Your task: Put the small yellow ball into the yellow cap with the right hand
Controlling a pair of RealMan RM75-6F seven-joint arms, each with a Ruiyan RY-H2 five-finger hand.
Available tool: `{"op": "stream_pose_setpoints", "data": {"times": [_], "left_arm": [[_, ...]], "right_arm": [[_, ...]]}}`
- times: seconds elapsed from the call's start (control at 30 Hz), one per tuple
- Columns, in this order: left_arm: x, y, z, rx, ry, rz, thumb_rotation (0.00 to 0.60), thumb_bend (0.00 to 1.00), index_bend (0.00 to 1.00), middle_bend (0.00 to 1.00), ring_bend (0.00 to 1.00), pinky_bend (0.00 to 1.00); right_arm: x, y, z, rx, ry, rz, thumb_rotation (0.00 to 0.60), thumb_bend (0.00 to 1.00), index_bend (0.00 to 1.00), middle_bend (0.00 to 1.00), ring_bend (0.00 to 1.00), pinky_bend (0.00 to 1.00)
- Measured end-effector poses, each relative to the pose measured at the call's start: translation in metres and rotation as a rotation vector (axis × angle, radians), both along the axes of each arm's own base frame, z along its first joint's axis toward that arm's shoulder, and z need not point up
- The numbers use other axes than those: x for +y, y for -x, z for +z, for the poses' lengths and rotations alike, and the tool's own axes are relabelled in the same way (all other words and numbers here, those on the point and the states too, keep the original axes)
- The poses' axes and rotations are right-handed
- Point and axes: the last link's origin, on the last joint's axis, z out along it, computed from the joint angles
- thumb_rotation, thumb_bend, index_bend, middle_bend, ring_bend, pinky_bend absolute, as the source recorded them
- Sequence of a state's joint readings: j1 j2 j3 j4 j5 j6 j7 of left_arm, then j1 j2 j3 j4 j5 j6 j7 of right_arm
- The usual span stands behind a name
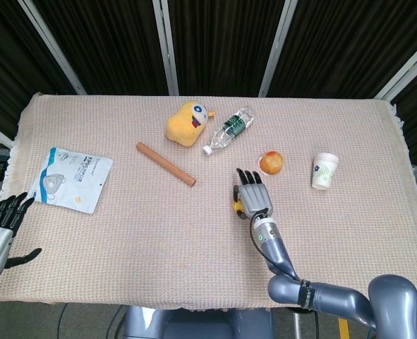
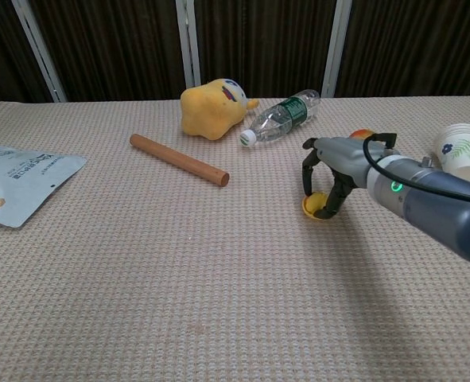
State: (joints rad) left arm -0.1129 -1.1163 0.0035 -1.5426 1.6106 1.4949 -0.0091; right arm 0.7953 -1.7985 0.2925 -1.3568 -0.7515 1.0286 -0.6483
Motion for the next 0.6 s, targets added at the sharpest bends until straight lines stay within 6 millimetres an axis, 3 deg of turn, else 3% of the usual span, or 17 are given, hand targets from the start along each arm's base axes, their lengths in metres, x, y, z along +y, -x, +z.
{"op": "stream_pose_setpoints", "data": {"times": [0.27,0.6], "left_arm": [[0.0021,-0.0010,-0.0005,0.000,0.001,-0.002,0.600,0.00,0.00,0.00,0.00,0.10],[0.0026,-0.0017,-0.0007,0.001,-0.002,-0.004,0.600,0.00,0.00,0.00,0.00,0.10]], "right_arm": [[0.0011,-0.0001,-0.0012,0.005,0.003,-0.005,0.600,0.20,0.53,0.00,0.00,0.00],[0.0005,-0.0039,-0.0003,0.000,0.000,0.014,0.600,0.19,0.39,0.00,0.00,0.00]]}}
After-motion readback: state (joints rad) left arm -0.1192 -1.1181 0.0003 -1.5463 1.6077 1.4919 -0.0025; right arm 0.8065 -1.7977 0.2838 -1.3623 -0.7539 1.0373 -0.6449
